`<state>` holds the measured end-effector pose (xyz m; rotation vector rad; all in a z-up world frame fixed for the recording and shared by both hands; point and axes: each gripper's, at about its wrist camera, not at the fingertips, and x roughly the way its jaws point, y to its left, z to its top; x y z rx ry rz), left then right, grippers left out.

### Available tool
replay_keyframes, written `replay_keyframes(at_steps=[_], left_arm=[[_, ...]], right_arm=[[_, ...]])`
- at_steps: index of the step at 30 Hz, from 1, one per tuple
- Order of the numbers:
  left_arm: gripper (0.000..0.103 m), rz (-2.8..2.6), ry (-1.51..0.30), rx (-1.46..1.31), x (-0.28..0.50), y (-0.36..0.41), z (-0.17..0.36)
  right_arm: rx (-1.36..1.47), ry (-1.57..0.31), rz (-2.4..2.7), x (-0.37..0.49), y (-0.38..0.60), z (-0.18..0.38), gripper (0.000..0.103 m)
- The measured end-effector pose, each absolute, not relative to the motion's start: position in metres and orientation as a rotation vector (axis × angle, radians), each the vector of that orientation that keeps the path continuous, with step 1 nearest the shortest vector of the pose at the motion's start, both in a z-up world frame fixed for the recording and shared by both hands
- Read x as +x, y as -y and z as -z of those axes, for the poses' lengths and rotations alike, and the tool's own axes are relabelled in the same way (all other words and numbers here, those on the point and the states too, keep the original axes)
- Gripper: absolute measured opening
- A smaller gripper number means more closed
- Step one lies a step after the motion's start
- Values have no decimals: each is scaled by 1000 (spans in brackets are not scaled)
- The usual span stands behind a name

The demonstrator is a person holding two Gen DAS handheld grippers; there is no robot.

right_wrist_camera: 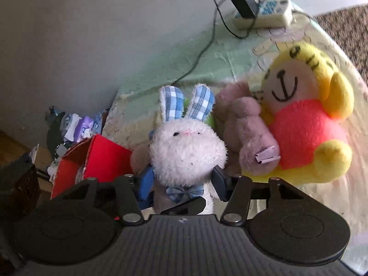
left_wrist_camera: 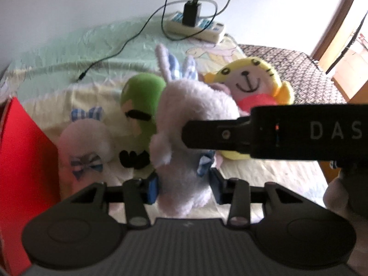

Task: Organize objects
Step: 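Lift the white bunny with the right tool and lower it into the red box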

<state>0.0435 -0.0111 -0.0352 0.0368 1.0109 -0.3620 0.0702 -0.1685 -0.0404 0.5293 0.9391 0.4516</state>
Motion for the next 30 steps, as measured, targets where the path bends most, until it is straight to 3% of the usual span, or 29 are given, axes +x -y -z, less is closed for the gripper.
replay_keyframes(at_steps=[12,22,30], left_arm=[[43,267,-792,34,-12,-30,-35],[43,135,-686,-14,-42,-151,-65],[43,74,-732,-45,-46,-268,-47]], right_arm=[[516,-763,-673,48,139,-11,56],[486,-710,-845,50,29,-28,56],[578,-795,-870,60,-83,5,56]])
